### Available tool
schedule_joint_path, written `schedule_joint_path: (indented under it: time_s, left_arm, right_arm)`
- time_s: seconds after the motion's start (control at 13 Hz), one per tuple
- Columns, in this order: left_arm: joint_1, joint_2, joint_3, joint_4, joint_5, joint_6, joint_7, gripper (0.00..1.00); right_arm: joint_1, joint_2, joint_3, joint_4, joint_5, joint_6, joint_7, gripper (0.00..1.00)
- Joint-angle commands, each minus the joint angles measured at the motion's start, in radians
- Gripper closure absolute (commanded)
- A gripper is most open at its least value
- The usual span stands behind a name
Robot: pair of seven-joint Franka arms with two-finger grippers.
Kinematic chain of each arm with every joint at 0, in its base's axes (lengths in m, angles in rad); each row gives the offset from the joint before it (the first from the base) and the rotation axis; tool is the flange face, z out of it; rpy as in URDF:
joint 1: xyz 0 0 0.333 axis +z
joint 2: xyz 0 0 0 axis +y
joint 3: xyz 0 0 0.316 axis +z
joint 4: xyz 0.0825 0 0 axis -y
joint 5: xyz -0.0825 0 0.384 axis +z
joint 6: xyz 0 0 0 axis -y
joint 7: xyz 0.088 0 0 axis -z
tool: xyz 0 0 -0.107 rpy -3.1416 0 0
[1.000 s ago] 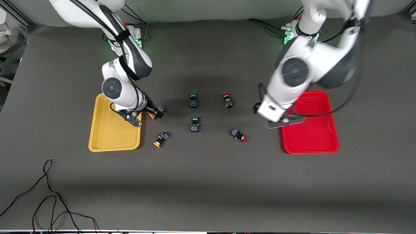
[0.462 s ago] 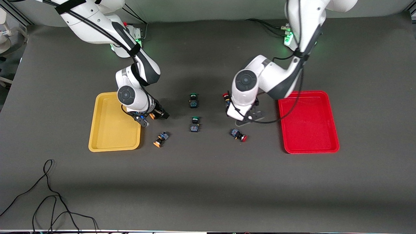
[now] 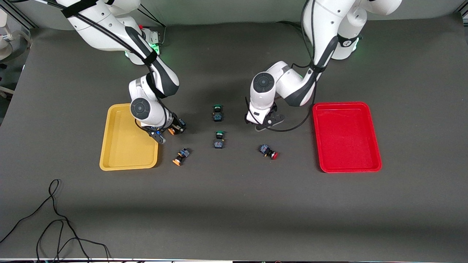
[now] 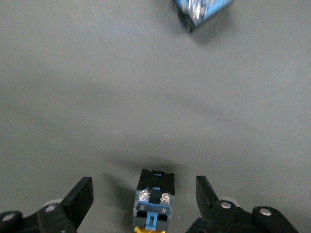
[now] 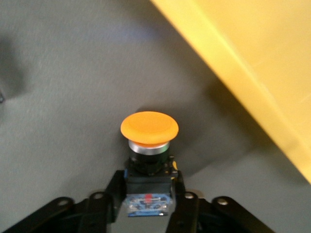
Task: Place red and yellow buttons in trays
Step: 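Carry the right gripper's orange button to yellow tray while the left gripper carries red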
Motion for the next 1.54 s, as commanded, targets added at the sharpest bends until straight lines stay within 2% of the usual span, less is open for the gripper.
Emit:
schedule_joint_path:
  time_s: [0.0, 0.08, 0.15, 0.23, 0.38, 0.54, 0.69, 0.77, 0.92, 1.0, 1.08, 1.15, 1.23, 1.31, 1.46]
  left_arm:
    - [-0.034, 0.012, 0.016, -0.006, 0.014, 0.018, -0.032, 0.29]
    - [-0.034, 0.01, 0.016, -0.006, 0.015, 0.015, -0.03, 0.52]
    - [-0.032, 0.006, 0.016, -0.006, 0.015, 0.012, -0.025, 0.84]
    - [-0.031, 0.002, 0.016, -0.006, 0.015, 0.011, -0.025, 1.0]
    - [-0.023, -0.013, 0.016, -0.002, 0.015, -0.008, -0.019, 1.0]
    - [0.013, -0.057, 0.027, 0.015, 0.015, -0.099, 0.014, 1.0]
    - [0.096, -0.128, 0.025, 0.049, 0.014, -0.248, 0.103, 1.0]
    - [0.165, -0.172, 0.022, 0.072, 0.009, -0.331, 0.175, 1.0]
    - [0.303, -0.244, 0.022, 0.122, -0.002, -0.495, 0.372, 1.0]
    - [0.377, -0.282, 0.024, 0.12, -0.012, -0.537, 0.478, 1.0]
    - [0.446, -0.322, 0.024, 0.1, -0.014, -0.554, 0.587, 1.0]
    - [0.509, -0.367, 0.025, 0.039, -0.014, -0.546, 0.676, 1.0]
    - [0.535, -0.399, 0.025, -0.028, -0.016, -0.505, 0.718, 1.0]
    - [0.541, -0.419, 0.025, -0.053, -0.016, -0.491, 0.725, 1.0]
    - [0.547, -0.427, 0.024, -0.102, -0.014, -0.455, 0.786, 1.0]
  right_arm:
    - [0.01, -0.006, -0.011, 0.005, 0.013, 0.01, 0.017, 0.89]
    - [0.01, -0.017, -0.011, 0.018, 0.015, -0.001, 0.02, 0.93]
    - [0.01, -0.049, -0.011, 0.036, 0.015, -0.035, 0.039, 0.94]
    - [0.01, -0.08, -0.011, 0.082, 0.015, -0.131, 0.051, 0.94]
    - [0.001, -0.147, -0.034, 0.168, 0.006, -0.327, 0.036, 0.94]
    - [0.001, -0.232, -0.118, 0.167, -0.04, -0.406, -0.092, 0.94]
    - [0.003, -0.269, -0.246, 0.138, -0.042, -0.443, -0.264, 0.94]
    - [0.003, -0.293, -0.298, 0.081, -0.039, -0.429, -0.347, 0.94]
    - [0.003, -0.313, -0.355, 0.007, -0.034, -0.391, -0.414, 0.94]
    - [0.003, -0.301, -0.382, -0.017, -0.033, -0.366, -0.458, 0.94]
    - [0.001, -0.289, -0.412, -0.06, -0.028, -0.313, -0.527, 0.94]
    - [0.003, -0.284, -0.424, -0.105, 0.008, -0.25, -0.594, 0.94]
    - [0.003, -0.269, -0.426, -0.114, 0.06, -0.225, -0.637, 0.94]
    - [0.003, -0.245, -0.426, -0.113, 0.09, -0.217, -0.65, 0.94]
    - [0.004, -0.183, -0.426, -0.114, 0.094, -0.158, -0.658, 0.91]
